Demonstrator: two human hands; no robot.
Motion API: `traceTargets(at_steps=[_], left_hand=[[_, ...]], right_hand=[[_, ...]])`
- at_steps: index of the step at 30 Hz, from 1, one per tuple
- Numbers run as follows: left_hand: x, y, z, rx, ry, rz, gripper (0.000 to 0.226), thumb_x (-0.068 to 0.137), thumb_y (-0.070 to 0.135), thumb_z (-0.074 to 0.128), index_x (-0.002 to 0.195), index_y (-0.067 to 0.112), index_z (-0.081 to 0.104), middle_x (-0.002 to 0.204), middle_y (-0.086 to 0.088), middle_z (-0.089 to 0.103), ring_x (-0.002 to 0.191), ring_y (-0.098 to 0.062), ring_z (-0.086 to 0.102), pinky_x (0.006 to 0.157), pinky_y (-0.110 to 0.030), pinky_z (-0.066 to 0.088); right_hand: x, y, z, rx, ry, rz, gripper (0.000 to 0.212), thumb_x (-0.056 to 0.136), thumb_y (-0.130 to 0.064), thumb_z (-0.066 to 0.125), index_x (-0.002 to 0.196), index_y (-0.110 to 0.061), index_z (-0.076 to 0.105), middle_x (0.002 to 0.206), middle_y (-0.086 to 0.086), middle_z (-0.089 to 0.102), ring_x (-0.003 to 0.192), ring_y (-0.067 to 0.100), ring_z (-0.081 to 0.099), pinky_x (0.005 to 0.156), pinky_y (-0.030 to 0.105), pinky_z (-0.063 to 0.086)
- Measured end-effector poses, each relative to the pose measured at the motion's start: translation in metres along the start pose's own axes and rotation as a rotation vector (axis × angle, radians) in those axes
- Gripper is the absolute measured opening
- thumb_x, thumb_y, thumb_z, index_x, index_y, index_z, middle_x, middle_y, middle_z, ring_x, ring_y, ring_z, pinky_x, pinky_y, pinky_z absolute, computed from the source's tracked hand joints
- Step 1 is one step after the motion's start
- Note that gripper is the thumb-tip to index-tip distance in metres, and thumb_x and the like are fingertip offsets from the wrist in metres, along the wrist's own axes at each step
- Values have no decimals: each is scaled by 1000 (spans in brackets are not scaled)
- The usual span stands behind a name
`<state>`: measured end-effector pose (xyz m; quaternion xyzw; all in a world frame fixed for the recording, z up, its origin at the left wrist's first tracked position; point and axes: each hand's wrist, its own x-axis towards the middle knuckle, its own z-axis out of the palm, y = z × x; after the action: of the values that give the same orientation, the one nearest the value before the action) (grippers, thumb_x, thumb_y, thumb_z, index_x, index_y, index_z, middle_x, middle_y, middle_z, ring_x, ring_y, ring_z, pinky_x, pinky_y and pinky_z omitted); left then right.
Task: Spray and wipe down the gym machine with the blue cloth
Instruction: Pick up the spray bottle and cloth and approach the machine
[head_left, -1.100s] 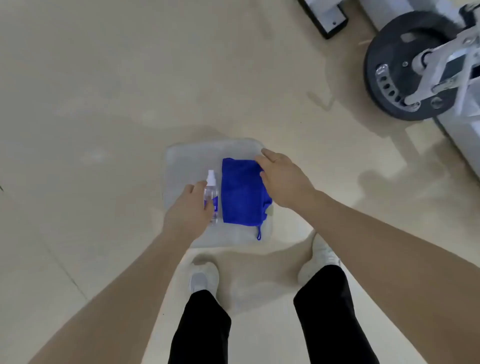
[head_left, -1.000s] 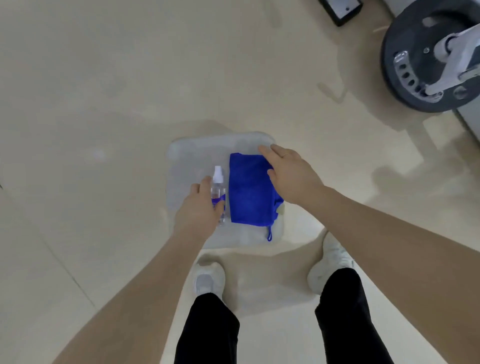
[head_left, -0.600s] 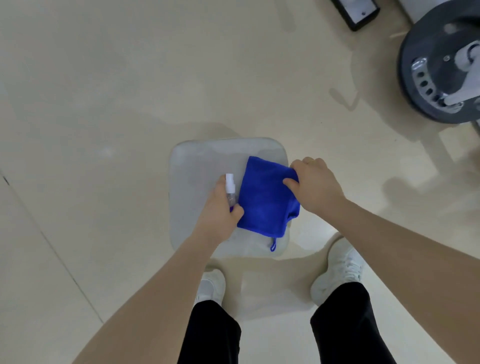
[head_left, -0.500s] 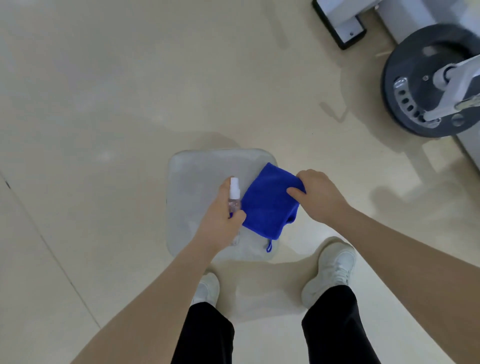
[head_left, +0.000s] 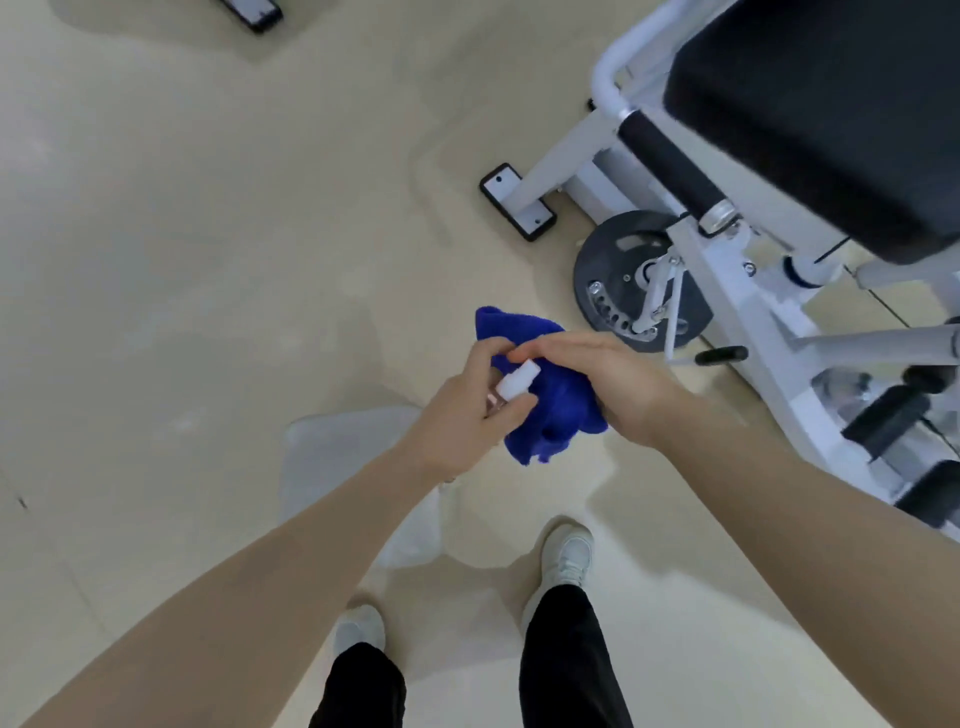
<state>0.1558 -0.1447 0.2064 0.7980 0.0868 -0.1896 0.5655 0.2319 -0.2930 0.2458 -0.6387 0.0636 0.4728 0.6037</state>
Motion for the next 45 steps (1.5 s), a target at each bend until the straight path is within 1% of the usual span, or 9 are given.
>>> traceTargets(at_steps=[4,8,20,24,28,32,36,40,45], left_hand=[[12,77,18,69,-15,68,36,90,25,55,112,40,30,79,1,57,56,-9,51,55,-38,49],[17,141,39,93,-90,89,33,87,30,56,108,41,34,79,7,57,51,-7,53,53,-48,50],[27,268,98,-173,-194,66,18,96,20,50,111,31,47,68,-8,52,55,-18,48,51,-27,43],[38,284,94,172,-183,195,51,94,14,50,136,36,30,71,7,54,56,-9,48,49,-23,40],[59,285,80,488,-228,295,73,91,13,46,146,44,10,101,-4,57,69,-18,56,70,-33,51],[88,293,60,649,-238,405,75,93,14,44,143,43,-3,98,-2,45,71,-21,53,66,-38,49],[140,320,24,837,-160,348,67,91,16,43,147,39,16,95,-4,49,78,-26,55,70,-39,49],[201,372,-18,1059,-101,323,63,94,13,37,147,38,14,94,-3,44,74,-23,45,65,-35,43],[264,422,-56,1312,-7,395,72,96,11,35,147,40,-5,88,-5,33,49,-17,30,48,-29,29]], right_hand=[[-49,-32,-47,222,-50,-33,21,96,-10,47,105,-5,65,101,10,70,87,18,68,76,27,57],[-99,-56,-91,277,-91,6,21,96,-11,46,100,-11,67,99,6,70,85,18,67,78,30,56],[-183,-97,-161,157,147,-255,8,92,-10,57,94,-11,64,92,13,66,80,27,64,80,38,55],[-181,-119,-172,94,373,-217,13,88,-18,64,75,-17,65,76,5,62,70,22,57,71,35,49],[-176,-144,-186,24,236,-145,13,88,-15,64,75,-16,67,71,0,67,69,17,61,69,29,53],[-165,-173,-204,-109,191,-49,10,89,-23,62,98,-24,66,103,4,67,93,23,64,86,37,54],[-145,-211,-222,-482,517,35,50,91,-12,53,137,-18,36,119,7,53,97,24,54,80,35,47],[-113,-255,-248,-1127,743,191,8,91,-8,50,95,-5,44,109,18,57,83,30,52,65,34,40],[-86,-299,-270,-787,997,-12,12,85,-19,60,86,-7,58,88,9,59,83,25,54,65,30,38]])
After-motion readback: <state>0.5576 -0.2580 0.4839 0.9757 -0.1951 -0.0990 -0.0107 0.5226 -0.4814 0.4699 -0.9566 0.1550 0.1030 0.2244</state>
